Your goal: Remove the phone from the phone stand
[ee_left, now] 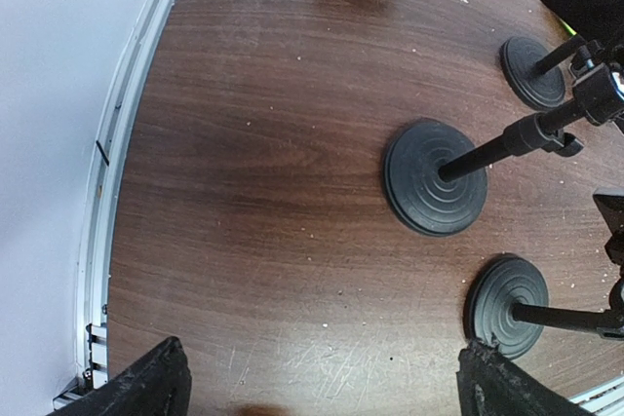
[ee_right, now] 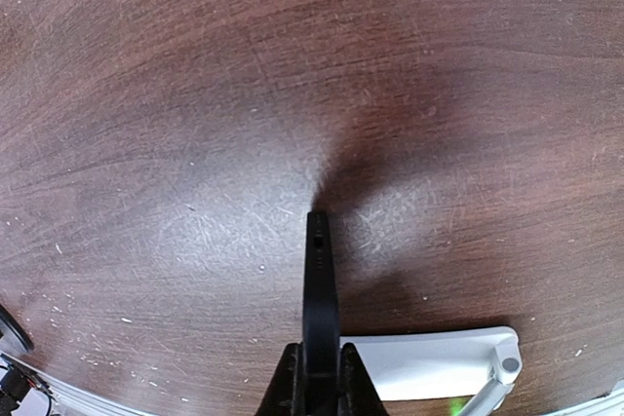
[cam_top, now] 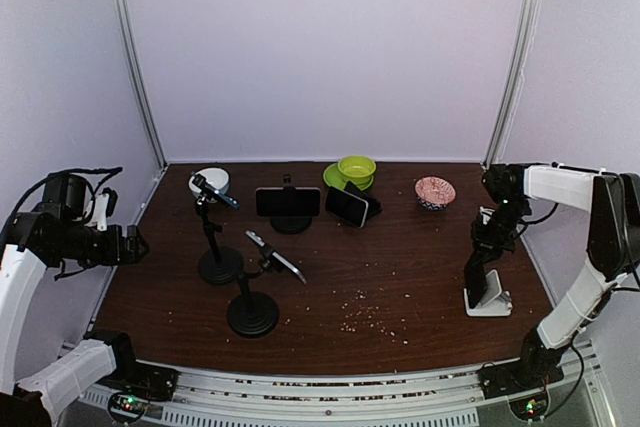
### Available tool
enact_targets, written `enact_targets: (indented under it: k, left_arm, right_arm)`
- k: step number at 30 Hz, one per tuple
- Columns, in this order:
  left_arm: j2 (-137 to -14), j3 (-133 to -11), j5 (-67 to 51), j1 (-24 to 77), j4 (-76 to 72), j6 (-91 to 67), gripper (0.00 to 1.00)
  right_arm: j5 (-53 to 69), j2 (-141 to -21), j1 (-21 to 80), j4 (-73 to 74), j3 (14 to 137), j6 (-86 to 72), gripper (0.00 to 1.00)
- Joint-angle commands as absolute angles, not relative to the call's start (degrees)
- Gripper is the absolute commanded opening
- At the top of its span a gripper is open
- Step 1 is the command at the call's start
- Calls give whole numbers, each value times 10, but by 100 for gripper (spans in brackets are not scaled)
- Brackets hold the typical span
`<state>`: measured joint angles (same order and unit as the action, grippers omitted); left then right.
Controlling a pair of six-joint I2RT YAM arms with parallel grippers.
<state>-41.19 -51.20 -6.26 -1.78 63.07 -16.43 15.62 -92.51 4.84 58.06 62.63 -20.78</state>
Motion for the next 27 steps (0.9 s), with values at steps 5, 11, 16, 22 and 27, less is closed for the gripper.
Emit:
enact_targets:
  k: [5,11,16,22,27]
  left_arm:
    - [-410,-509,-66,-15,613,-169,98]
    - [-411,-509,-67,-3,613,-169,98]
    - [-412,-509,-64,4,612,-170,98]
    - [-414,-508,-58,10,612,-178,98]
    - [-408,-509,-56,10,613,-178,98]
  right_arm:
    - [136,-863,44,629,643,-200,0]
    - [194,-810,52,622,642,-234,0]
    - [255,-757,83,586,628,-272,0]
    - [324,-683,149,499,576,-338,0]
    - [341,-646,203,390,510,-410,0]
